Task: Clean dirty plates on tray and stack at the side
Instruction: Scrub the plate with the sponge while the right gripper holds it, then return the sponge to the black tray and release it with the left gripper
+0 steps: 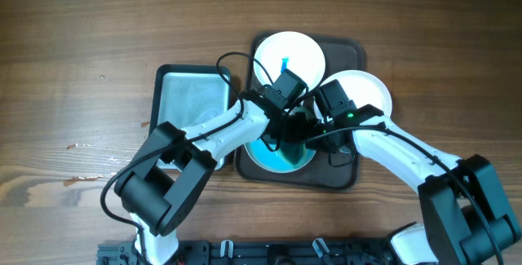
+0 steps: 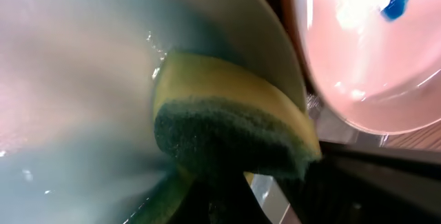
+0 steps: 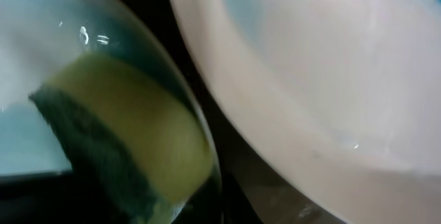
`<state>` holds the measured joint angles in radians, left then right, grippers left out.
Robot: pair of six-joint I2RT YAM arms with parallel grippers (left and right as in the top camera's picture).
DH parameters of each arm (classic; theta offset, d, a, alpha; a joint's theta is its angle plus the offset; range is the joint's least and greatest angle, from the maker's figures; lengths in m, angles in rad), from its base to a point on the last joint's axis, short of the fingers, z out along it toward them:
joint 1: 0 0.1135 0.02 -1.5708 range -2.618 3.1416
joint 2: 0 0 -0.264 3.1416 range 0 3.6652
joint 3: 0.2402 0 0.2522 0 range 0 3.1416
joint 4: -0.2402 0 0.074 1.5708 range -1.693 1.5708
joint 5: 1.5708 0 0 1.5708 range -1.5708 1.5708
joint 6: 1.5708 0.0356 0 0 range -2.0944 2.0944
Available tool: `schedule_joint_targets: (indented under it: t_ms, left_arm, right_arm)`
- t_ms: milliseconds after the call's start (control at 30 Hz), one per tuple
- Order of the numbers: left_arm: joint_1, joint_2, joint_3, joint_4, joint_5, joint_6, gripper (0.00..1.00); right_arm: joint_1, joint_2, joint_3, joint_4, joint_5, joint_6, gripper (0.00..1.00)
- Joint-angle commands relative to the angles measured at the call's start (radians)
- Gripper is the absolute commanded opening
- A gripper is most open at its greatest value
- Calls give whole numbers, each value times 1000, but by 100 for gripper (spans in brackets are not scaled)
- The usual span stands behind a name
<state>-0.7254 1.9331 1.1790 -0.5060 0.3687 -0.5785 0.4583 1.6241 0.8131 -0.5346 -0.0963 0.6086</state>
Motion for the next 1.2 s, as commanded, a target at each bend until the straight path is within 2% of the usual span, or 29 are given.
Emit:
schedule_joint_targets:
  t_ms: [0,133,233,433,533,733,867,1000,1167]
  left_arm:
    - [4,36,-19,-113,6,-5,4]
    - [61,31,-19,-202,-64,23,4]
    - [101,18,-19,-269,-214,24,4]
    - [166,-28,-19,-289,-373,24,4]
    - [185,-74,-19,-288,-360,24,4]
    - [214,-243,-19,-271,-134,25,4]
    - [258,-381,-19,-290,-66,26,4]
    - [349,-506,-19,-351,-95,83,4]
    - [485,-547,-24,-473,-340,101,4]
  right_arm:
    - [2,22,-7,-4,48,-4,4]
    - [2,22,-7,-4,48,-3,4]
    - [2,22,-7,-4,48,-3,4]
    - [2,22,-7,-4,48,-4,4]
    - [2,22,-7,-4,48,-4,4]
    - [2,22,-7,-5,48,-4,4]
    - [2,22,-7,-6,48,-19,4]
    - [2,22,-7,-5,48,-37,5]
    - [2,22,-7,11,43,-104,4]
